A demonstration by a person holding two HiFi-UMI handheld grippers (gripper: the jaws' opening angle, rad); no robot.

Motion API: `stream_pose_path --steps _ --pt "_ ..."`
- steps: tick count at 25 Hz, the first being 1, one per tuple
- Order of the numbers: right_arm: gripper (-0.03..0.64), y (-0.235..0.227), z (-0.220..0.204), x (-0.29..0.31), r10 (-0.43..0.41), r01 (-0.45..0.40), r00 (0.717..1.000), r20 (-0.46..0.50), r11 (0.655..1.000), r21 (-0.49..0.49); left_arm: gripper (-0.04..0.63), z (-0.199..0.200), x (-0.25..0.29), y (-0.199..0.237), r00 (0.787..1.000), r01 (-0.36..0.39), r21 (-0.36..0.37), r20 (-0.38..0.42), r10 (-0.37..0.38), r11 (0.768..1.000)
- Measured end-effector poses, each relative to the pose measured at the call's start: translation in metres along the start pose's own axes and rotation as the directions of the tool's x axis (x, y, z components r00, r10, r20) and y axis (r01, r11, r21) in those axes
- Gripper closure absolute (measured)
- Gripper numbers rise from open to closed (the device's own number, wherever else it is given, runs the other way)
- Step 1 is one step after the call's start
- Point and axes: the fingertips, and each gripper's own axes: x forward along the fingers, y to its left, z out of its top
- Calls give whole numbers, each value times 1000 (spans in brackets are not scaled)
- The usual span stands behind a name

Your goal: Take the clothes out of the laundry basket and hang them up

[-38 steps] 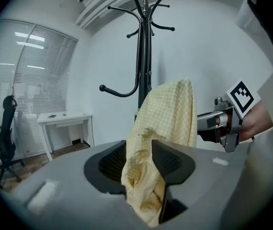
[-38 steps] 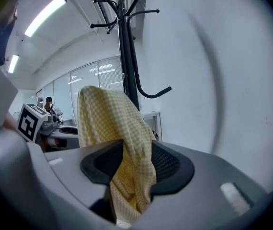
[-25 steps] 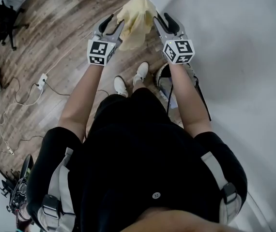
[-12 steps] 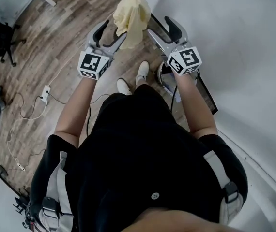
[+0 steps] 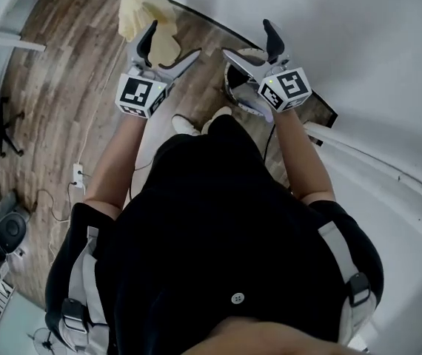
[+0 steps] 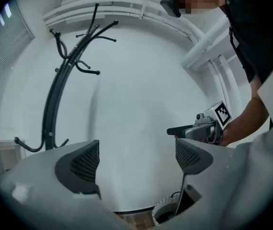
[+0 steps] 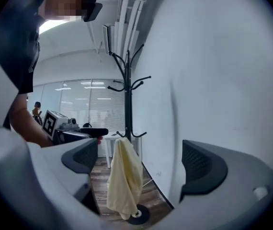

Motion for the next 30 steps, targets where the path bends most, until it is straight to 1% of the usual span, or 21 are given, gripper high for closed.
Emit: stream_pose_path --steps 2,4,8,10,12,15,16,19,21,22,23,24,25,27,28,30 --pt "86 -25 -3 -25 -79 79 997 4 997 10 97 2 31 -22 997 78 2 2 -78 997" --pt "91 -50 -6 -52 -158 157 987 11 987 20 98 3 63 -47 988 155 12 0 -155 988" --pt "109 -100 -13 -110 -291 290 957 13 956 50 98 2 125 -97 964 265 30 -26 -265 964" --pt "109 -127 -17 -145 -350 348 937 13 935 60 98 0 155 -128 947 321 34 -39 -319 947" --pt "110 -152 -24 -183 -416 413 909 21 907 76 100 -3 183 -163 922 386 46 -56 -383 921" --pt "112 -181 -43 -241 -524 518 851 25 847 121 100 -14 216 -215 873 485 73 -95 -478 871" --pt "112 -191 -48 -258 -554 547 832 23 827 132 100 -17 228 -230 860 508 75 -103 -500 858" --pt "115 -216 -58 -302 -622 613 783 14 775 150 101 -25 256 -269 828 557 58 -116 -549 828" --pt "117 -230 -67 -331 -662 653 750 1 740 159 103 -34 271 -297 798 598 50 -136 -588 800" --pt "118 -237 -72 -345 -683 675 730 -8 719 166 103 -40 279 -312 776 625 43 -149 -613 780" --pt "120 -241 -80 -358 -706 698 707 -21 694 176 104 -48 285 -327 748 657 35 -164 -644 753" --pt "121 -243 -90 -371 -731 724 681 -38 664 189 104 -56 291 -342 713 693 27 -180 -678 721" --pt "126 -244 -101 -382 -757 750 651 -60 629 205 104 -66 297 -356 671 732 20 -197 -715 681" --pt "127 -242 -127 -403 -804 801 584 -112 550 235 104 -88 308 -382 577 807 11 -233 -783 591" --pt "129 -242 -141 -412 -821 822 554 -138 514 245 104 -100 314 -394 533 836 10 -247 -809 548" --pt "132 -243 -171 -424 -842 852 506 -184 455 259 104 -127 325 -414 458 880 8 -276 -845 475"
